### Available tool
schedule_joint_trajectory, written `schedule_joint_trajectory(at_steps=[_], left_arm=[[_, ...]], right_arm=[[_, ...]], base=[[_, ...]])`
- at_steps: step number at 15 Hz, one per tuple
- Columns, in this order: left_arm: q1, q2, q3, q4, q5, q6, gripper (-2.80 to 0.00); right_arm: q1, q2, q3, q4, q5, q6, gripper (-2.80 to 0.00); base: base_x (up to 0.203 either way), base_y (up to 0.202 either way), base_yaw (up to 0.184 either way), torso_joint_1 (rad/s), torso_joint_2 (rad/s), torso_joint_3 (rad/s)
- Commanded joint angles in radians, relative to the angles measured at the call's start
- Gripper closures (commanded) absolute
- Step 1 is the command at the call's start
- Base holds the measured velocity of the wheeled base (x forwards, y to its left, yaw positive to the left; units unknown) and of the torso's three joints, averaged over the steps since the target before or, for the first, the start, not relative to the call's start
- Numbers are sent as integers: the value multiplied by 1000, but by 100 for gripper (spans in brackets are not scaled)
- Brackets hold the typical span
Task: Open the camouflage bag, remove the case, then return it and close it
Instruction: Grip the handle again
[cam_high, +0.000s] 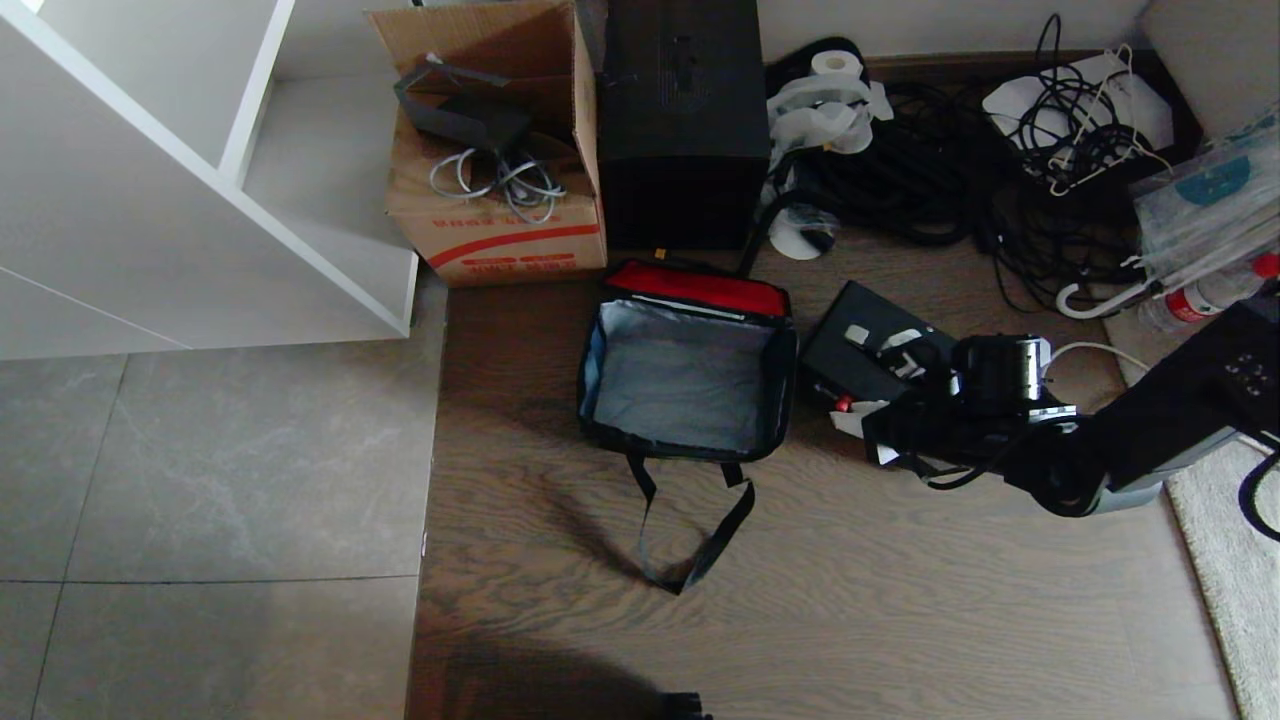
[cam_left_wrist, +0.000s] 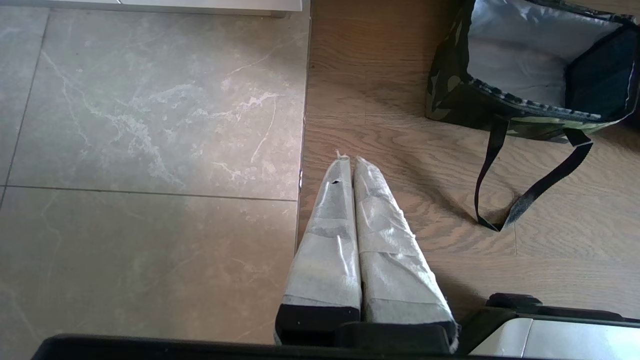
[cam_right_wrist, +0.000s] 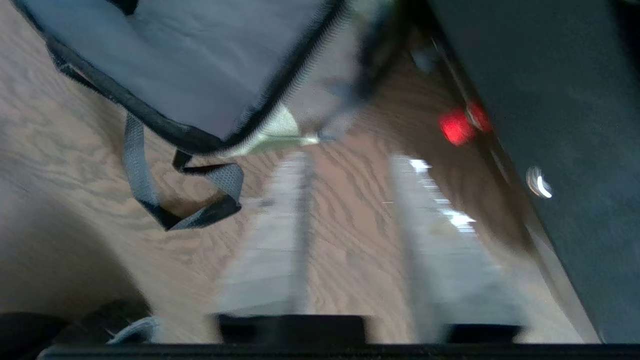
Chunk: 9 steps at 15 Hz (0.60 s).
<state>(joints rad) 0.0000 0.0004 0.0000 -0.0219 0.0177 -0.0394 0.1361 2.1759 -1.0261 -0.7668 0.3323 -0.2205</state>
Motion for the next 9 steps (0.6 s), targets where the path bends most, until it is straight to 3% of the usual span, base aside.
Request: schedule_joint_trajectory(at_steps=[1,3,5,7,9], left_arm=[[0,0,9,-1,1,-1,0],[0,0,9,-1,1,-1,0],[0,0,9,-1,1,-1,0],[0,-2,9,0,1,-1,0],[0,0,9,-1,1,-1,0]], right_arm=[[10,7,-19,-12,10,-8,-280],[14,-41,32,0,19,-17,-280],[37,-45,25,-16,-29,-19,-280],[28,-33,-10,-49,-154,-72,-280],[23,-17,-13,-108,-407,-262,-280]], base=[[0,0,0,0,0,0],[0,0,0,0,0,0],[0,0,0,0,0,0],[0,0,0,0,0,0],[0,0,0,0,0,0]])
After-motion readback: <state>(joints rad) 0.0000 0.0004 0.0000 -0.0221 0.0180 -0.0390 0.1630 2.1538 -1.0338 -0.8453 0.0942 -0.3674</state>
